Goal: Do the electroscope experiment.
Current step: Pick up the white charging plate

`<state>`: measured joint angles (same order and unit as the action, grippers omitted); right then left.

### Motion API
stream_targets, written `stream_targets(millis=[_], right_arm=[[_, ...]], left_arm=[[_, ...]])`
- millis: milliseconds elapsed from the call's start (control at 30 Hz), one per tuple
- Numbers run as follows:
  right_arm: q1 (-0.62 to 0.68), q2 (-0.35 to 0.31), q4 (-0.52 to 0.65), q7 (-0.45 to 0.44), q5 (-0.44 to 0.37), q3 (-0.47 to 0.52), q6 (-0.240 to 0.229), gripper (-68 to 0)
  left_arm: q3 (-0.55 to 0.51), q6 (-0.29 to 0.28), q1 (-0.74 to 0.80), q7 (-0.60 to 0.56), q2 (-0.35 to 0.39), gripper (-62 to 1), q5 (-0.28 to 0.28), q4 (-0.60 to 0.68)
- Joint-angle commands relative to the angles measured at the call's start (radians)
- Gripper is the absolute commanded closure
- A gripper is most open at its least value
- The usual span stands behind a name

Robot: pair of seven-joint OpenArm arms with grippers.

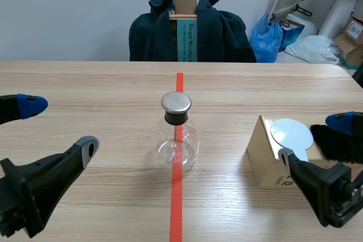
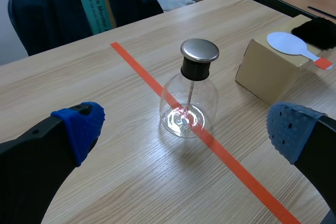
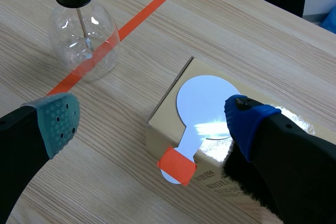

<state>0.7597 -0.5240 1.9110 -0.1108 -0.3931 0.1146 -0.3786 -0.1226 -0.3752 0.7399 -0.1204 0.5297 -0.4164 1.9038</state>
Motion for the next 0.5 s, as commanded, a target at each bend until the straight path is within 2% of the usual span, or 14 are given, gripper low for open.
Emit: stream_targets(millis=[0,467], right_arm=[[-0.012,-0.014,0.018,-0.016,-0.011,0.005,0.004,-56.0],[-0.012,-0.014,0.018,-0.016,-0.011,0.005,0.004,-56.0]], left_arm=[[-0.001,-0.002,0.008,-0.01,0.003,-62.3,0.04,0.021],[-0.001,-0.002,0.007,-0.01,0.003,-62.3,0.047,0.021]])
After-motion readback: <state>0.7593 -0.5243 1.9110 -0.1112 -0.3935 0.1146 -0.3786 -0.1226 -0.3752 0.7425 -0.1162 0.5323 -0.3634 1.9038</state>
